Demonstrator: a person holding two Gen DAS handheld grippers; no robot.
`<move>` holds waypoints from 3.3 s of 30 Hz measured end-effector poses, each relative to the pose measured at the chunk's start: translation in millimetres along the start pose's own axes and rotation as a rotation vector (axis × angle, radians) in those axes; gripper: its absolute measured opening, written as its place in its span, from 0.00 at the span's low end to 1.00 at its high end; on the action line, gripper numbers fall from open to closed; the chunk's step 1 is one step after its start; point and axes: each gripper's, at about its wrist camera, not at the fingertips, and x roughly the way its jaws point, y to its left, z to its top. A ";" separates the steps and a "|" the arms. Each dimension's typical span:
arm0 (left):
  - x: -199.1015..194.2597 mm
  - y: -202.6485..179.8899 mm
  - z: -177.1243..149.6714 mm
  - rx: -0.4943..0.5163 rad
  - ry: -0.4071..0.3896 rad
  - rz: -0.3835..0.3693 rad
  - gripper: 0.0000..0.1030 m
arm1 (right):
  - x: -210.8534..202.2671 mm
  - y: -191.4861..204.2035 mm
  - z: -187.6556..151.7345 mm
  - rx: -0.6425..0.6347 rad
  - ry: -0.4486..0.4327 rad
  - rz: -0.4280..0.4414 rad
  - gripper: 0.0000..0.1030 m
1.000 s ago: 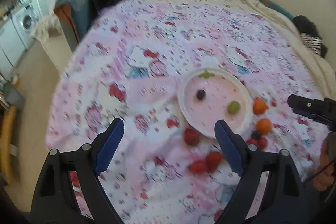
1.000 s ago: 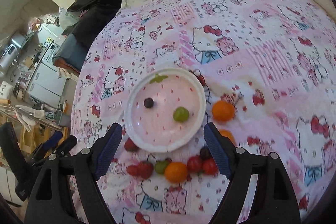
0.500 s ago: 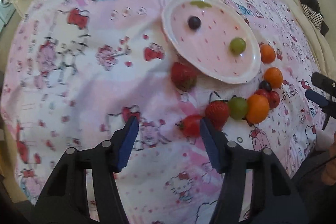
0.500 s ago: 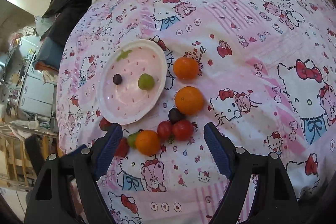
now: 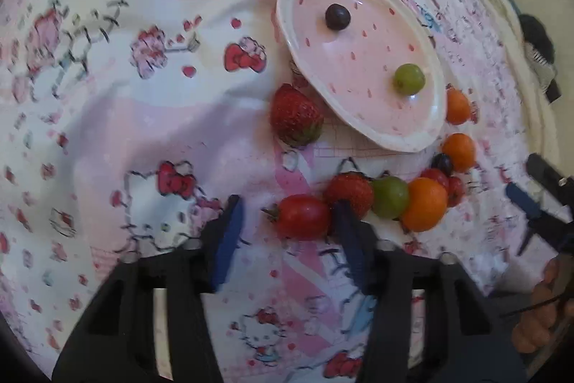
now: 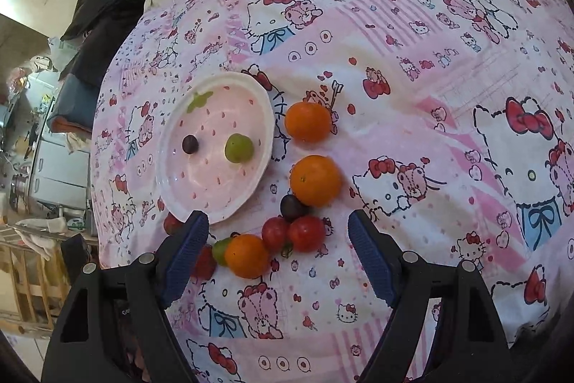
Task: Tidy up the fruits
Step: 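Grasp a red cherry tomato with the left gripper while the right gripper grasps another, then carry both red cherry tomatoes over the white plate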
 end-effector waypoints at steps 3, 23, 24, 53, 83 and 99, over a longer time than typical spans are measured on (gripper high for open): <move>3.0 -1.4 -1.0 -0.007 0.036 -0.032 0.30 | 0.7 -0.9 -0.7 0.005 0.001 -0.006 0.80; -61.2 -0.4 -1.1 0.073 -0.166 0.128 0.27 | 35.0 -23.0 -10.6 0.099 0.149 0.038 0.53; -61.7 0.2 -0.1 0.066 -0.165 0.122 0.27 | 38.7 -22.5 -11.2 0.096 0.156 0.030 0.51; -78.9 3.0 2.8 0.071 -0.262 0.132 0.27 | 36.4 -29.7 -7.1 0.104 0.113 0.025 0.20; -109.4 -22.4 27.8 0.213 -0.339 0.126 0.27 | -12.1 -6.6 23.1 0.045 -0.009 0.222 0.33; -69.0 -69.4 110.2 0.344 -0.350 0.179 0.27 | 54.0 49.7 103.2 -0.140 0.032 0.160 0.33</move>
